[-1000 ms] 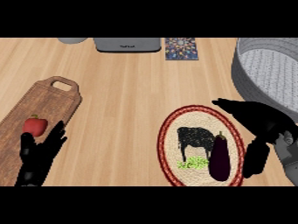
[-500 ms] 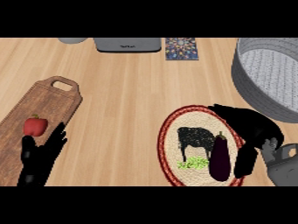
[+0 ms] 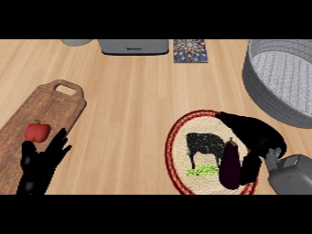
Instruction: Pick the eggplant from the placemat and place it in the basket
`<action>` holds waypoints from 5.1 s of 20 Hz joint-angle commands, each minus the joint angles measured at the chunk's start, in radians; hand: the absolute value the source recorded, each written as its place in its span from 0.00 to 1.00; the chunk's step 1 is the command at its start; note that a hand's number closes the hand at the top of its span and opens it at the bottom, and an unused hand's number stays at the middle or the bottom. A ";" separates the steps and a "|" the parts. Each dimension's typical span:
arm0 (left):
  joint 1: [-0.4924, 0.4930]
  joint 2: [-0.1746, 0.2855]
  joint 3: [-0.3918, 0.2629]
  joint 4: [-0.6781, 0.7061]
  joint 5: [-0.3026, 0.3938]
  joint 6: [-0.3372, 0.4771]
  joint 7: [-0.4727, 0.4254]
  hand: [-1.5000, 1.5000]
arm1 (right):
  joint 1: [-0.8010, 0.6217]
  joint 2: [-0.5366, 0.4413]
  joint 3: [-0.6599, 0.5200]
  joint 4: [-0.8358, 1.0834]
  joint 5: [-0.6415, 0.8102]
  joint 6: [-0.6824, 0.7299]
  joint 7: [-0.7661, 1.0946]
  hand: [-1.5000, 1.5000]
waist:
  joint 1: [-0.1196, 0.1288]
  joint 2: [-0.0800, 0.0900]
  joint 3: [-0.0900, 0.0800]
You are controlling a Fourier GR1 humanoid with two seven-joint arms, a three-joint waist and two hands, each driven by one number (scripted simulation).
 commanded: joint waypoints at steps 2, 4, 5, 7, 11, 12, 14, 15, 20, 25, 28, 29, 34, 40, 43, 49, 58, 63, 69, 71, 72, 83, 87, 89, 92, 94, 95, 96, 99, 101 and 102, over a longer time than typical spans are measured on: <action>-0.001 -0.051 -0.016 0.074 -0.031 0.005 -0.013 0.50 | 0.044 0.040 0.023 0.057 0.092 -0.045 -0.073 0.00 | -0.003 0.007 -0.009; 0.043 -0.042 -0.021 -0.022 -0.036 0.022 0.044 0.50 | 0.081 -0.014 0.006 0.021 0.096 -0.002 -0.077 0.00 | -0.004 0.005 -0.009; -0.037 -0.032 0.001 0.035 -0.026 0.007 0.076 0.50 | -0.014 0.072 0.021 0.081 0.092 0.043 0.011 0.00 | -0.001 0.007 -0.009; -0.031 -0.016 0.033 0.052 0.003 -0.040 0.053 0.50 | 0.026 0.044 0.012 0.070 0.110 0.061 -0.008 0.00 | -0.003 0.007 -0.010; -0.065 -0.030 0.054 0.102 -0.035 -0.026 0.015 0.50 | 0.055 0.095 0.027 0.079 0.160 0.062 0.003 0.00 | -0.005 0.006 -0.010; 0.010 -0.039 0.027 0.040 -0.052 -0.022 0.021 0.50 | 0.010 0.104 -0.013 0.135 0.150 0.077 -0.027 0.00 | 0.000 0.006 -0.009; 0.002 -0.048 0.024 0.033 -0.042 -0.037 0.045 0.50 | 0.035 0.104 -0.018 0.150 0.179 0.038 -0.058 0.00 | -0.001 0.006 -0.009; 0.049 -0.038 0.041 0.012 -0.037 -0.045 0.013 0.50 | 0.078 0.058 -0.019 0.121 0.190 0.024 -0.129 0.00 | -0.001 0.006 -0.009; 0.046 -0.051 0.051 0.045 -0.048 -0.064 -0.009 0.50 | 0.046 0.151 -0.014 0.179 0.245 -0.010 -0.114 0.00 | 0.000 0.006 -0.009; 0.057 -0.038 0.071 -0.035 -0.030 -0.084 0.059 0.50 | 0.097 0.173 0.010 0.243 0.318 -0.060 -0.150 0.00 | 0.002 0.006 -0.009; -0.019 -0.045 0.087 0.081 -0.046 -0.096 0.012 0.50 | 0.070 0.095 0.013 0.258 0.359 -0.087 -0.307 1.00 | -0.002 0.007 -0.009; -0.016 -0.078 0.056 0.035 -0.077 -0.050 0.049 0.50 | 0.045 0.113 0.021 0.289 0.377 -0.095 -0.321 1.00 | 0.001 0.007 -0.009; 0.046 -0.068 0.086 0.076 -0.076 -0.091 -0.046 0.50 | 0.071 0.083 0.034 0.221 0.443 -0.086 -0.330 1.00 | -0.002 0.006 -0.010; 0.039 -0.059 0.098 0.006 -0.075 -0.070 0.047 0.50 | 0.218 -0.118 0.063 0.043 0.466 -0.196 -0.609 1.00 | -0.024 0.000 -0.009; 0.075 -0.050 0.108 0.011 -0.070 -0.081 0.022 0.50 | 0.322 -0.246 0.108 -0.063 0.496 -0.351 -0.815 1.00 | -0.056 -0.008 -0.009; 0.047 -0.052 0.115 -0.027 -0.055 -0.078 0.072 0.50 | 0.520 -0.344 -0.089 -0.044 0.404 -0.706 -1.032 1.00 | -0.038 0.001 -0.008; 0.075 -0.057 0.114 -0.045 -0.071 -0.061 0.060 0.50 | 0.584 -0.223 -0.351 -0.290 -0.355 -0.443 -1.121 1.00 | -0.063 -0.003 -0.010; 0.065 -0.077 0.097 -0.011 -0.091 -0.054 0.047 0.50 | 0.571 -0.370 -0.641 -0.328 -0.689 -0.266 -0.979 1.00 | -0.051 0.002 -0.013; 0.063 -0.091 0.081 -0.022 -0.084 -0.073 0.054 0.50 | 0.435 -0.521 -0.908 -0.191 -0.982 -0.187 -0.752 1.00 | -0.013 0.005 -0.012; 0.026 -0.088 0.086 0.014 -0.095 -0.070 0.045 0.50 | 0.399 -0.562 -0.943 -0.220 -1.069 -0.199 -0.622 1.00 | -0.017 0.005 -0.012; 0.042 -0.067 0.091 -0.021 -0.089 -0.087 0.062 0.50 | 0.374 -0.596 -0.978 -0.089 -1.071 -0.143 -0.669 1.00 | -0.005 0.007 -0.010; 0.039 -0.091 0.063 0.004 -0.110 -0.119 0.040 0.50 | -0.036 -0.658 -0.710 0.261 -0.885 -0.170 -0.629 1.00 | 0.040 0.016 -0.010; -0.032 -0.069 0.106 0.052 -0.098 -0.127 0.044 0.50 | -0.174 -0.587 -0.600 0.343 -0.770 -0.212 -0.651 1.00 | 0.038 0.017 -0.010; -0.014 -0.116 0.060 0.017 -0.116 -0.103 0.067 0.50 | -0.222 -0.573 -0.598 0.498 -0.725 -0.153 -0.759 1.00 | 0.043 0.019 -0.009; 0.001 -0.074 0.111 0.056 -0.089 -0.146 0.023 0.50 | -0.300 -0.508 -0.559 0.545 -0.708 -0.148 -0.729 1.00 | 0.030 0.014 -0.010; 0.001 -0.115 0.076 0.030 -0.122 -0.100 0.047 0.50 | -0.369 -0.481 -0.540 0.643 -0.667 -0.140 -0.747 1.00 | 0.033 0.015 -0.009; -0.054 -0.123 0.067 0.061 -0.143 -0.083 0.063 0.50 | -0.380 -0.457 -0.543 0.698 -0.675 -0.132 -0.760 1.00 | 0.033 0.018 -0.009; -0.026 -0.109 0.086 0.071 -0.121 -0.115 0.026 0.50 | -0.360 -0.433 -0.534 0.723 -0.646 -0.136 -0.807 1.00 | 0.029 0.016 -0.009; -0.020 -0.121 0.078 0.050 -0.140 -0.093 0.023 0.50 | -0.410 -0.404 -0.560 0.867 -0.666 -0.095 -0.827 1.00 | 0.033 0.018 -0.008; 0.028 -0.122 0.058 -0.021 -0.149 -0.094 0.048 0.50 | -0.508 -0.416 -0.559 0.942 -0.637 -0.069 -0.813 1.00 | 0.036 0.016 -0.008; -0.014 -0.096 0.099 0.005 -0.109 -0.122 0.067 0.50 | -0.522 -0.387 -0.546 0.974 -0.617 -0.077 -0.829 1.00 | 0.035 0.017 -0.008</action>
